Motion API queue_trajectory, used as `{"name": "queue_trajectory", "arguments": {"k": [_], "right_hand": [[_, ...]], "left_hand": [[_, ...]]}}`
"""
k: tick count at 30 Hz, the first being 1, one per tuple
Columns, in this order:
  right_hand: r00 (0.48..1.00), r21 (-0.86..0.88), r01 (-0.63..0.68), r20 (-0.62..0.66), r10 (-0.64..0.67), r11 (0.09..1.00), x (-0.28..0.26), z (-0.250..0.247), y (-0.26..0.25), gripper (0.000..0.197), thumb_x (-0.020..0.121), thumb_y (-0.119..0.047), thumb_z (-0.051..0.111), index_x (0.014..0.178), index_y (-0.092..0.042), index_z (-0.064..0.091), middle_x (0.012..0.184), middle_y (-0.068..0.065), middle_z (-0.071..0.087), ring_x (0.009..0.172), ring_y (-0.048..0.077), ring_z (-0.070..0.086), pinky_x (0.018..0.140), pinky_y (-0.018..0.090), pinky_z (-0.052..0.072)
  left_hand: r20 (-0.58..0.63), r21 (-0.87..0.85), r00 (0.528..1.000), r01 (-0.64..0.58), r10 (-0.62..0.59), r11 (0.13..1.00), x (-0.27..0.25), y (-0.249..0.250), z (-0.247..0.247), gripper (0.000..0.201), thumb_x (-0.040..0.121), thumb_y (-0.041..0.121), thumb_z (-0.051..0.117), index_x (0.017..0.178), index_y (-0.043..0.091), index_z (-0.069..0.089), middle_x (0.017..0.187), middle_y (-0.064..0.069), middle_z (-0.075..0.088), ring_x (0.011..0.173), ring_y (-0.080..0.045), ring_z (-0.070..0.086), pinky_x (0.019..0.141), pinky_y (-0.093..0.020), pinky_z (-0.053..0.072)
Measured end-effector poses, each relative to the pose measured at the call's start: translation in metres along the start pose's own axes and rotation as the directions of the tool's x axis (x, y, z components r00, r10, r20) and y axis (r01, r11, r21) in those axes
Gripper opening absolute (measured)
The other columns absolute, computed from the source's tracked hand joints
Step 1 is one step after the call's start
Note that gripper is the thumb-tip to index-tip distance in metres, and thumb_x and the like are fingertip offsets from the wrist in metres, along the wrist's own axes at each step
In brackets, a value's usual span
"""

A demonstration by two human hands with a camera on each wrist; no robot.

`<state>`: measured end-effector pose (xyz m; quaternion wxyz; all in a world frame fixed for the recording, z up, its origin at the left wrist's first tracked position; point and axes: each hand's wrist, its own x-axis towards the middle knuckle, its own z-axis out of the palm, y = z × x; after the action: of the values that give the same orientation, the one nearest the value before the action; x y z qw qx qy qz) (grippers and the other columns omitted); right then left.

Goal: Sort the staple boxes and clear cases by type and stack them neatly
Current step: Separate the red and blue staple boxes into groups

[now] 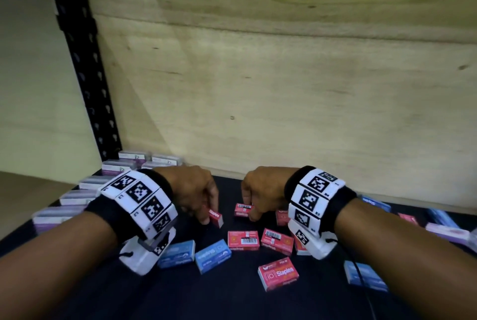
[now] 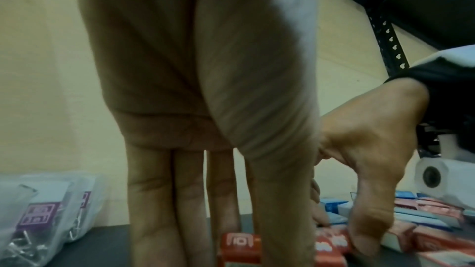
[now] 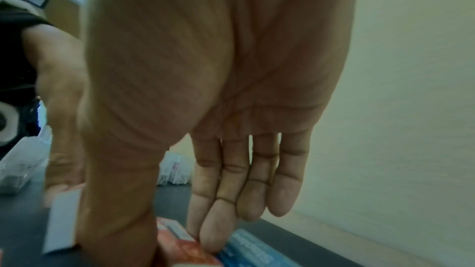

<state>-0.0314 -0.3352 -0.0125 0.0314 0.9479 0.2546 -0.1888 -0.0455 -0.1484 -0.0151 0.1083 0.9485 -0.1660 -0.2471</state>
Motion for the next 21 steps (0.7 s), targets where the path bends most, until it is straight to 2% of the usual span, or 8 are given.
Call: {"name": "queue_trajectory", "arguments": {"k": [3, 8, 11, 14, 16, 17, 19, 21], "right_hand": [[1.0, 0.022, 0.001, 0.013, -0.001, 1.0, -0.004, -0.006, 0.003, 0.028, 0.088, -0.032, 0.071, 0.113, -0.019, 0.071, 0.108, -0.004, 0.07, 0.088, 0.011, 0.059, 0.078, 0.027, 0.049], [0.999, 0.031, 0.007, 0.036, -0.009, 0.999, -0.01, -0.006, 0.004, 0.027, 0.097, -0.031, 0.057, 0.118, -0.019, 0.07, 0.115, -0.003, 0.068, 0.098, 0.014, 0.06, 0.086, 0.03, 0.047], [0.999, 0.016, 0.006, 0.035, -0.007, 1.0, -0.011, -0.005, 0.003, 0.029, 0.098, -0.03, 0.055, 0.121, -0.019, 0.069, 0.117, -0.003, 0.068, 0.102, 0.016, 0.061, 0.092, 0.034, 0.05], [0.999, 0.007, 0.008, 0.05, -0.009, 1.0, -0.013, -0.005, 0.001, 0.03, 0.1, -0.028, 0.053, 0.125, -0.018, 0.067, 0.122, -0.002, 0.067, 0.108, 0.018, 0.061, 0.097, 0.036, 0.049], [0.999, 0.003, 0.01, 0.048, -0.01, 1.0, -0.015, -0.005, 0.001, 0.031, 0.101, -0.027, 0.052, 0.128, -0.018, 0.065, 0.124, -0.002, 0.066, 0.11, 0.018, 0.061, 0.096, 0.035, 0.049], [0.999, 0.002, 0.008, 0.046, -0.008, 1.0, -0.016, -0.005, 0.0, 0.032, 0.101, -0.027, 0.052, 0.129, -0.018, 0.064, 0.125, -0.001, 0.066, 0.11, 0.019, 0.061, 0.095, 0.034, 0.049], [0.999, -0.006, 0.011, 0.041, -0.01, 1.0, -0.017, -0.004, 0.0, 0.031, 0.101, -0.026, 0.051, 0.129, -0.017, 0.064, 0.124, 0.0, 0.066, 0.109, 0.019, 0.061, 0.094, 0.034, 0.049], [0.999, -0.014, 0.01, 0.042, -0.01, 1.0, -0.017, -0.004, -0.001, 0.03, 0.101, -0.026, 0.051, 0.127, -0.017, 0.065, 0.122, 0.001, 0.067, 0.107, 0.019, 0.062, 0.092, 0.034, 0.05]], "left_hand": [[0.016, -0.072, 1.0, 0.002, -0.001, 0.997, -0.002, 0.001, 0.003, 0.025, 0.077, 0.014, 0.082, 0.101, 0.02, 0.077, 0.081, 0.009, 0.072, 0.075, -0.009, 0.066, 0.067, -0.018, 0.056], [0.028, -0.207, 0.999, 0.024, -0.019, 0.978, -0.008, 0.003, 0.01, 0.024, 0.082, 0.008, 0.078, 0.106, 0.012, 0.075, 0.068, 0.006, 0.073, 0.064, -0.01, 0.068, 0.068, -0.024, 0.06], [-0.016, -0.134, 1.0, -0.004, 0.002, 0.991, -0.011, 0.003, 0.009, 0.027, 0.08, 0.011, 0.079, 0.106, 0.019, 0.076, 0.084, 0.008, 0.074, 0.073, -0.005, 0.067, 0.069, -0.016, 0.055], [-0.041, -0.017, 0.999, 0.019, -0.019, 1.0, -0.015, 0.005, 0.005, 0.033, 0.076, 0.029, 0.083, 0.107, 0.029, 0.075, 0.101, 0.015, 0.072, 0.095, -0.004, 0.065, 0.082, -0.016, 0.047], [-0.03, -0.015, 0.998, 0.048, -0.048, 0.999, -0.017, 0.006, 0.004, 0.036, 0.074, 0.045, 0.081, 0.107, 0.031, 0.075, 0.108, 0.017, 0.07, 0.101, -0.002, 0.061, 0.089, -0.019, 0.044], [-0.026, -0.028, 0.998, 0.05, -0.051, 0.998, -0.018, 0.006, 0.005, 0.033, 0.075, 0.05, 0.078, 0.102, 0.032, 0.076, 0.106, 0.019, 0.071, 0.101, -0.001, 0.06, 0.091, -0.021, 0.044], [-0.039, -0.045, 0.999, 0.034, -0.035, 0.998, -0.016, 0.003, 0.005, 0.025, 0.08, 0.047, 0.074, 0.098, 0.03, 0.078, 0.098, 0.019, 0.072, 0.096, 0.001, 0.061, 0.087, -0.018, 0.045], [-0.069, -0.021, 0.997, 0.024, -0.025, 0.999, -0.014, 0.0, 0.006, 0.019, 0.085, 0.032, 0.074, 0.103, 0.025, 0.077, 0.099, 0.016, 0.073, 0.089, 0.003, 0.061, 0.074, -0.009, 0.042]]}}
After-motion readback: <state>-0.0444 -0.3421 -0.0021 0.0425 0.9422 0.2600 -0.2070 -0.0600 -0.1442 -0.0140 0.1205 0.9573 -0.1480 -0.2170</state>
